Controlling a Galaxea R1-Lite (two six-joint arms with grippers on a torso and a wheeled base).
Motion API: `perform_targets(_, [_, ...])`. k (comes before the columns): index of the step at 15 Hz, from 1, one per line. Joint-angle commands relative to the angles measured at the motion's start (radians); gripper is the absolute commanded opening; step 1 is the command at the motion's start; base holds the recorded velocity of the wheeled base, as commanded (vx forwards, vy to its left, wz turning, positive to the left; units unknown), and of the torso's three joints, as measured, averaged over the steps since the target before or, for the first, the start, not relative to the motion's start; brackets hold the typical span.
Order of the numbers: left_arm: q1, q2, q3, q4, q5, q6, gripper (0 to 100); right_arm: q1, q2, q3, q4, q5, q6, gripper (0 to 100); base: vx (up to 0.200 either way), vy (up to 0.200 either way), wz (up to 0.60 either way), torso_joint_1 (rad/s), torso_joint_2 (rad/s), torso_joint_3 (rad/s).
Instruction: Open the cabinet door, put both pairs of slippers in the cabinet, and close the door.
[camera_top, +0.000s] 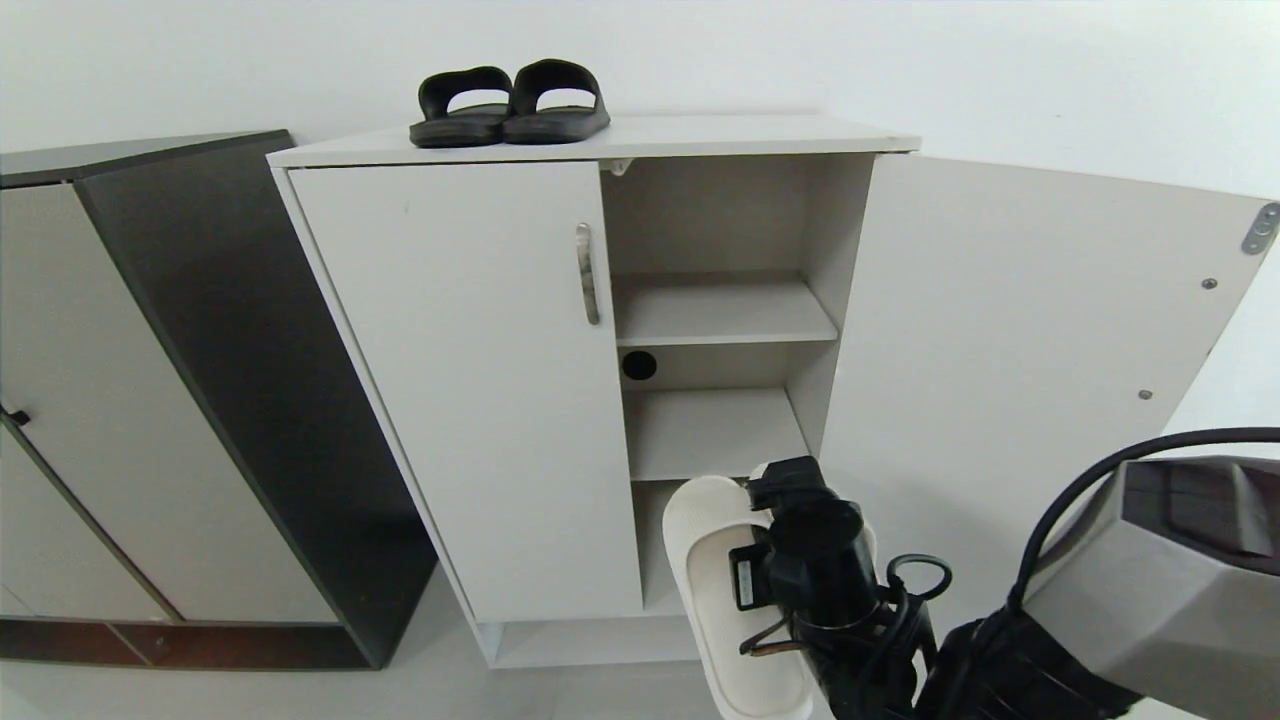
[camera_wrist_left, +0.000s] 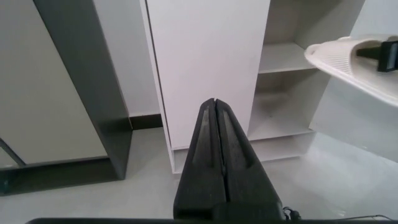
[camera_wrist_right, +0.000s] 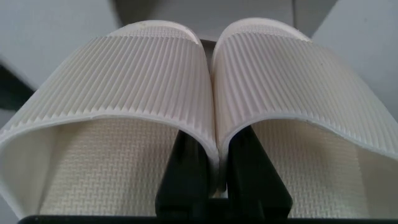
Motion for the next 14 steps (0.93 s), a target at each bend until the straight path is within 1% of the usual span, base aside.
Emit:
perform_targets(1, [0.000, 0.002, 0.000, 0.000, 0.000, 0.000, 0, -0.017, 0.095, -0.056, -0.001, -0.017, 0.003, 0, 0.000, 0.000, 0.00, 0.000, 0.00, 0.000])
perform_targets(4, [0.000, 0.002, 0.000, 0.000, 0.000, 0.000, 0, -0.012, 0.116, -0.108, 0.001, -0.017, -0.002, 0, 0.000, 0.000, 0.00, 0.000, 0.00, 0.000])
perform_targets(7, [0.000, 0.002, 0.000, 0.000, 0.000, 0.001, 0, -0.012, 0.130, -0.117, -0.001, -0.018, -0.002, 0, 0.000, 0.000, 0.00, 0.002, 0.00, -0.019])
perform_targets(11, [0.000, 0.002, 0.000, 0.000, 0.000, 0.003, 0, -0.020, 0.181, -0.186, -0.002, -0.013, -0.002, 0, 0.000, 0.000, 0.00, 0.002, 0.00, -0.172])
perform_targets(14, [0.000, 0.002, 0.000, 0.000, 0.000, 0.003, 0, -0.055, 0.218, -0.254, -0.007, -0.012, -0.027, 0, 0.000, 0.000, 0.00, 0.004, 0.00, -0.196])
